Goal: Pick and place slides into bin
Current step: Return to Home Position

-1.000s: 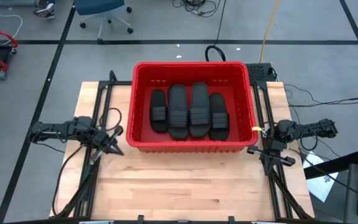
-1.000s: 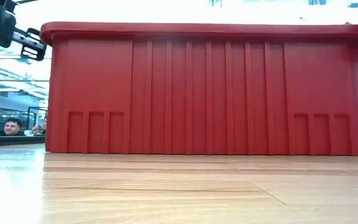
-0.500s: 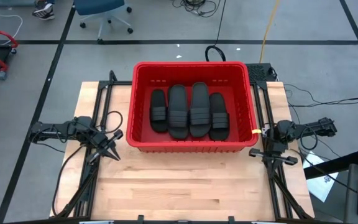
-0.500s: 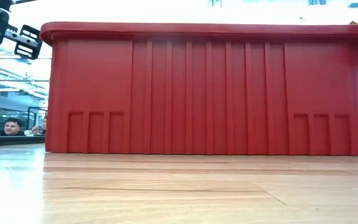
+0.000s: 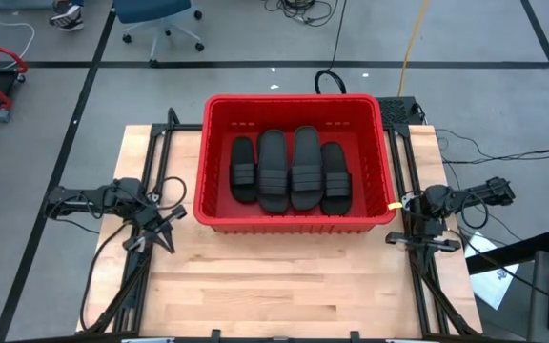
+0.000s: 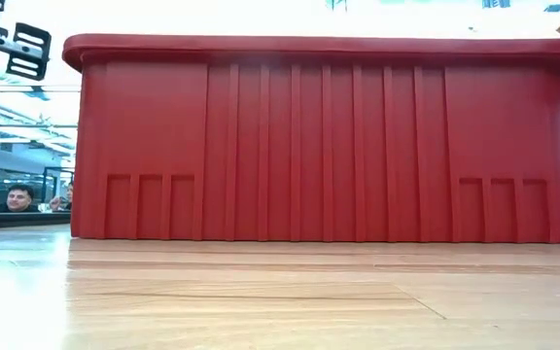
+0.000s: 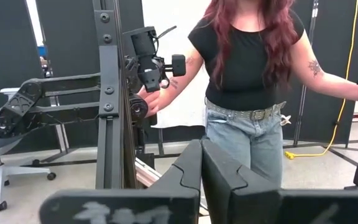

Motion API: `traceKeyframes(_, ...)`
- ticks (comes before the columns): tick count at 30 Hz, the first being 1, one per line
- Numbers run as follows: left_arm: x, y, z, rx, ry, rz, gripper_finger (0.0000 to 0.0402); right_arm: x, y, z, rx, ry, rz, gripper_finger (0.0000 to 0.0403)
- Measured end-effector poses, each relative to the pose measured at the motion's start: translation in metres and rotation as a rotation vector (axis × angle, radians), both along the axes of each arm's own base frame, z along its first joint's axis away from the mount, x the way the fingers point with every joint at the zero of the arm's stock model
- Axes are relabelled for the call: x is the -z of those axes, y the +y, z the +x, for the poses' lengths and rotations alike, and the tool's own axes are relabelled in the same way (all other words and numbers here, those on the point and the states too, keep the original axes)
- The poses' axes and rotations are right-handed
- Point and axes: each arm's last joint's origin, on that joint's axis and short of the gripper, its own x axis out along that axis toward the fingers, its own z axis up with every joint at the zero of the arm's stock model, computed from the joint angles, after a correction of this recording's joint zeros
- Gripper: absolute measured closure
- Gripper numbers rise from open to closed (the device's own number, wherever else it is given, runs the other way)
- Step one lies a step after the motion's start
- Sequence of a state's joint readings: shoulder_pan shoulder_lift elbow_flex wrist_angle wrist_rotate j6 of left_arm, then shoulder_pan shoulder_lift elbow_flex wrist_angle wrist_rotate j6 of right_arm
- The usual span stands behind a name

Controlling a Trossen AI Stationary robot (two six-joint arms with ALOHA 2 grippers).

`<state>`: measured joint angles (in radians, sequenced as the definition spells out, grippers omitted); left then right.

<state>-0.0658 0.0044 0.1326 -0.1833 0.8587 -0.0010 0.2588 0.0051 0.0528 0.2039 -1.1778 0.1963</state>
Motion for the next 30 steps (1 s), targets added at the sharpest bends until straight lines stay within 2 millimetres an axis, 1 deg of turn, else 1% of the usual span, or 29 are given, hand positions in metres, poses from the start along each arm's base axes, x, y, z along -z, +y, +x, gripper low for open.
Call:
traceKeyframes(5, 0.0000, -0.0001, -0.0001, 0.004, -0.005, 0.003, 0.0374, 0.0000, 0.0000, 0.0000, -0.001, 0.000, 0.000, 0.0403)
traceKeyframes(8, 0.0000, 0.0008, 0.0010, -0.044, -0.018, 0.016, 0.0374, 0.0000, 0.0000, 0.0000, -0.001, 0.000, 0.000, 0.0403)
traceKeyframes(13, 0.0001, 0.0029, 0.0033, -0.151, -0.013, 0.019, 0.0383, 0.0000, 0.0000, -0.0001, -0.001, -0.001, 0.000, 0.0403)
traceKeyframes(20, 0.0010, 0.0033, 0.0036, -0.173, 0.085, -0.058, 0.0400, -0.0001, 0.0000, -0.0001, -0.001, -0.001, 0.000, 0.0403)
traceKeyframes(30, 0.0002, 0.0033, 0.0036, -0.174, 0.099, -0.079, 0.0375, 0.0000, 0.0000, -0.0001, -0.002, -0.001, 0.000, 0.0403)
